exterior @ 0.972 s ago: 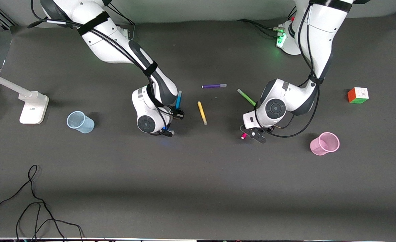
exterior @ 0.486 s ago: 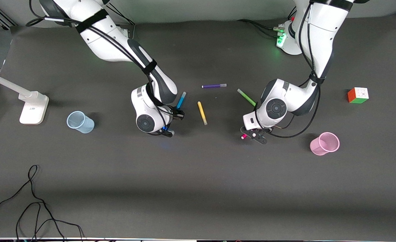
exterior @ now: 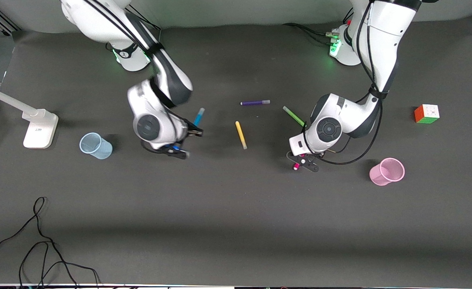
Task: Place pink and blue markers in matching cups
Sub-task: 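Carry the blue marker to the blue cup while the left gripper carries pink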
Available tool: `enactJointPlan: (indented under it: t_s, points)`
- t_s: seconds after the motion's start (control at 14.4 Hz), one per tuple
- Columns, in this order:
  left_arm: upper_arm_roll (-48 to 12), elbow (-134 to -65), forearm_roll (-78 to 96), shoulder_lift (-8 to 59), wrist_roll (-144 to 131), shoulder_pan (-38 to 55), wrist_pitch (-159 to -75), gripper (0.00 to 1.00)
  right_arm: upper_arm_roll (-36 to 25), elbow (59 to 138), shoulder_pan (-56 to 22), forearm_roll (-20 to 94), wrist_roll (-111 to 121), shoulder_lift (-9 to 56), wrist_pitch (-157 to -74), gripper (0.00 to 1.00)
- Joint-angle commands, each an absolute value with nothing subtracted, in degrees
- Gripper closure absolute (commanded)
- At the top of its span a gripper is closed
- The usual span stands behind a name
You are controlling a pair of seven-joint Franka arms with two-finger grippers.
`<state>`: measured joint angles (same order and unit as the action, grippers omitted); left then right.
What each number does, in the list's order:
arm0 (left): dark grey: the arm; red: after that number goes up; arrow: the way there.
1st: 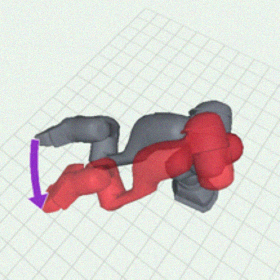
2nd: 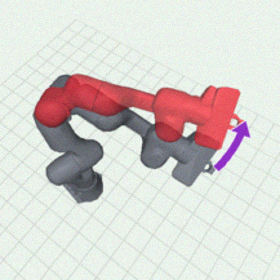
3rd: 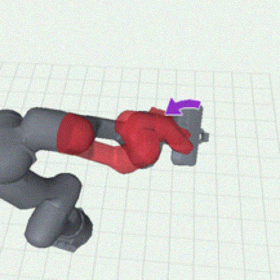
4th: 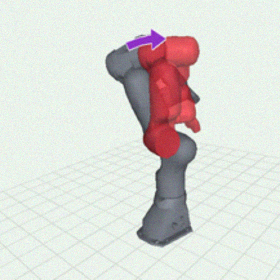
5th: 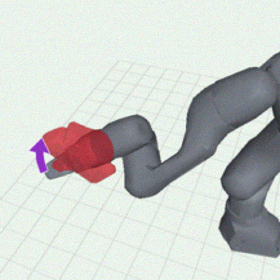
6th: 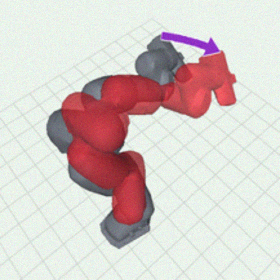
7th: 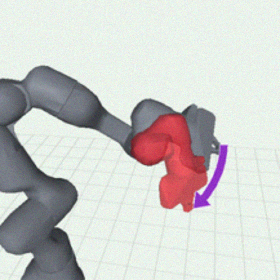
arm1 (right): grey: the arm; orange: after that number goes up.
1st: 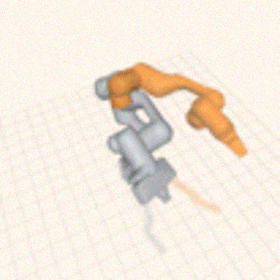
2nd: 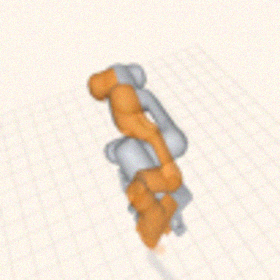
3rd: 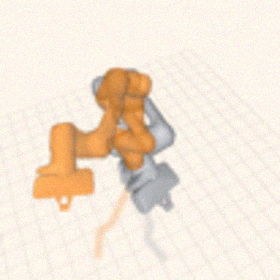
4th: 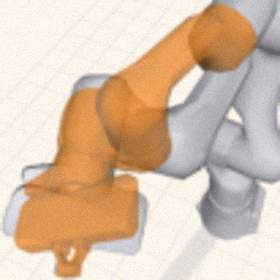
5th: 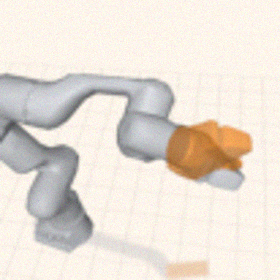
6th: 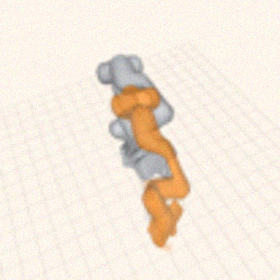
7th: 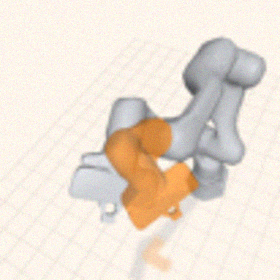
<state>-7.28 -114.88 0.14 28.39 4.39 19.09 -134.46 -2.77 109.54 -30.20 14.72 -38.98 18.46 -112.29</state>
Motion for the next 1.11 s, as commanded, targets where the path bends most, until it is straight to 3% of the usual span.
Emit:
enactJointPlan:
  t_s: [0.0, 0.42, 0.83, 1.04]
  points:
    - [-6.68, -110.41, 2.53, 20.77, 3.95, 17.07, -121.51, 0.98, -6.66, 113.91, -28.75, 9.68, -34.13, 8.37, -110.4, 0.99]
    - [-6.33, -99.95, 5.19, 11.61, 1.24, 7.23, -98.73, 0.98, -15.37, 113.99, -28.3, -4.03, -18.92, -1.92, -110.83, 0.99]
    - [-5.45, -92.82, 0.72, 11.69, -1.68, -4.73, -89.49, 0.98, -16.08, 120.66, -18.3, -6.5, 1.99, -8.69, -118.73, 0.99]
    - [-5.54, -89.05, -1.84, 14.66, -1.67, -6.59, -85.8, 1.0, -19.93, 128.38, -15.82, -6.5, 11.13, -9.67, -129.6, 0.99]
